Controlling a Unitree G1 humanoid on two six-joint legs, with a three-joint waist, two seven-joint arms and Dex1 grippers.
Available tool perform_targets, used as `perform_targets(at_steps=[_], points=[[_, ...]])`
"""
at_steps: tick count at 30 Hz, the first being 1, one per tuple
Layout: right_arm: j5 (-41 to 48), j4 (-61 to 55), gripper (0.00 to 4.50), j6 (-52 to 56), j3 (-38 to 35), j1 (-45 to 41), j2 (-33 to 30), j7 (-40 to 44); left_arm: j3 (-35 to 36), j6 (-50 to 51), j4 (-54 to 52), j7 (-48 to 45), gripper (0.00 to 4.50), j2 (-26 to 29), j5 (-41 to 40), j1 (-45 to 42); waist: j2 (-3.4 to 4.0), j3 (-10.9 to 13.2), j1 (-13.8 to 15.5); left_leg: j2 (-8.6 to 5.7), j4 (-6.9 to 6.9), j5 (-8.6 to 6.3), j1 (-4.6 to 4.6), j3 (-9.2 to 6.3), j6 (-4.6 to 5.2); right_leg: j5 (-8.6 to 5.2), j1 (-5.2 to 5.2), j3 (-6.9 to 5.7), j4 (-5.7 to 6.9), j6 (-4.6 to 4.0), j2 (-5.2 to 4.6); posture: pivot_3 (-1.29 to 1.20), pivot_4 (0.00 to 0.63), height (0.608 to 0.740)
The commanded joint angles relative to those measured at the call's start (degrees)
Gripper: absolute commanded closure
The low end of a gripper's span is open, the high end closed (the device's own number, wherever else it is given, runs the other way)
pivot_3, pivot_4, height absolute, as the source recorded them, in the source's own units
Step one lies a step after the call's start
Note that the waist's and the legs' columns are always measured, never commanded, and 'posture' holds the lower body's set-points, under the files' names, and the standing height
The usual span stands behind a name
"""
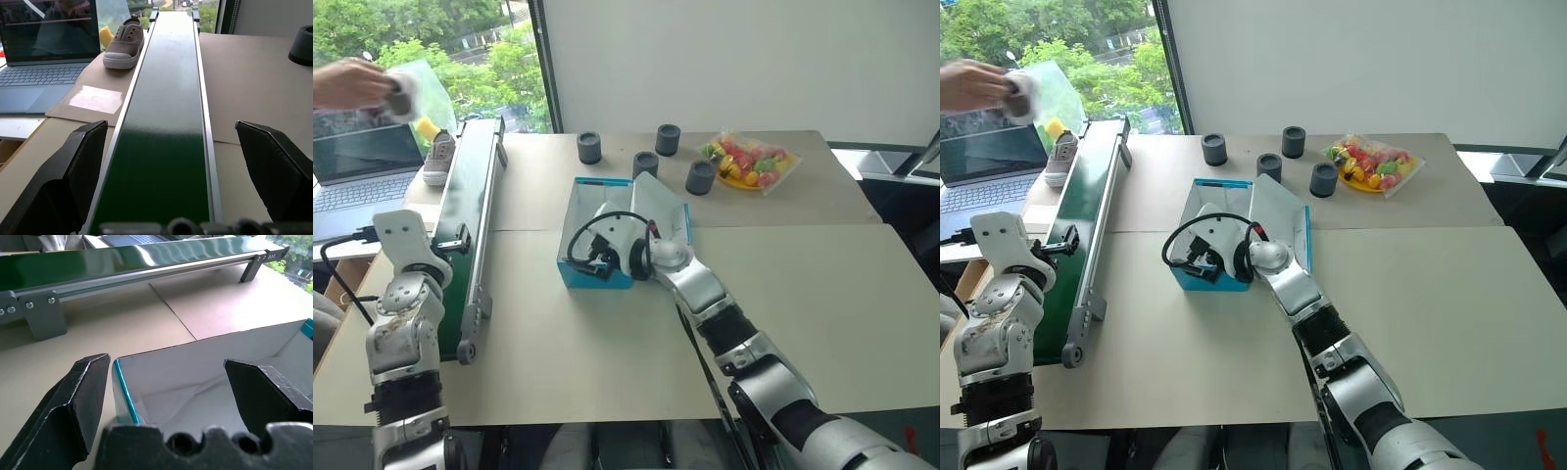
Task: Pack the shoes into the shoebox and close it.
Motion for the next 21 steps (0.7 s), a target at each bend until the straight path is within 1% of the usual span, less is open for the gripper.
perform_targets(at_steps=[1, 7, 18, 21], points=[[0.34, -3.99, 0.08, 0.8, -1.45, 0.89, -0.59, -0.4, 1.17, 0.22, -3.55, -0.56, 0.0, 1.2, -0.51, 0.56, 0.0, 0.0, 0.01, 0.0, 0.0, 0.0, 0.0, 0.0, 0.0, 0.0, 0.0, 0.0, 0.0, 0.0, 0.0, 0.0, 0.15, 0.736], [2.01, -6.31, 0.08, 4.98, -4.02, 2.14, -1.79, -0.89, 2.1, 1.36, -5.09, -1.04, 0.0, 1.47, -0.72, 2.98, 0.0, 0.0, -0.1, 0.02, 0.0, 0.0, 0.01, 0.02, 0.0, 0.0, -0.01, 0.03, 0.02, 0.0, 0.02, 0.0, 0.15, 0.736], [0.08, -4.93, 0.08, 3.8, -3.23, 1.18, -5.07, 1.43, 1.53, 1.65, -5.44, -1.1, 0.0, 0.07, -0.62, 3.78, 0.0, 0.0, -0.02, 0.01, 0.0, 0.0, 0.02, 0.06, 0.0, 0.0, 0.01, 0.03, 0.01, 0.0, 0.02, 0.0, 0.15, 0.736], [2.25, -8.59, 0.08, 4.09, -3.06, 2.84, -5.64, 4.37, 1.22, 2.15, -6.09, -1.19, 0.0, -0.23, -0.84, 4.14, 0.0, 0.0, -0.01, 0.02, 0.0, 0.0, 0.03, 0.07, 0.0, 0.0, 0.0, 0.04, 0.01, 0.0, 0.02, 0.0, 0.15, 0.736]])
